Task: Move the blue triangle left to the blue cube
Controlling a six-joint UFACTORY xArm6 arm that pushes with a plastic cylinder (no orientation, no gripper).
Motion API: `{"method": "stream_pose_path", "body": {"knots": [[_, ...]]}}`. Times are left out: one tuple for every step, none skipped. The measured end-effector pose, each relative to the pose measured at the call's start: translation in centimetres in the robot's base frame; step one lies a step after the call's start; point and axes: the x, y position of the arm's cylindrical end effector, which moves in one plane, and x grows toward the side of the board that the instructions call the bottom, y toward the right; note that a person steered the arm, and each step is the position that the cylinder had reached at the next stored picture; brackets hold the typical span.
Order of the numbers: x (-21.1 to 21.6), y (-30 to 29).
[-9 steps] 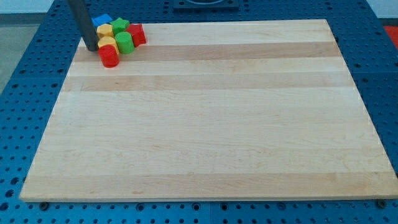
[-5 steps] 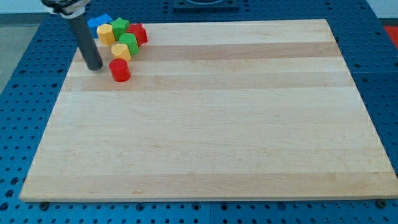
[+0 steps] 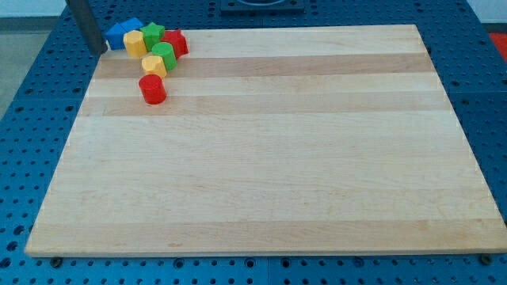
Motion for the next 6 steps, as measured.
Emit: {"method": "stream_pose_path", "body": {"knots": [[-0.88, 0.02], [-1.00, -0.04], [-0.86, -0.04], [-0.97, 0.00], [-1.52, 0.01], [-1.80, -0.03]]}}
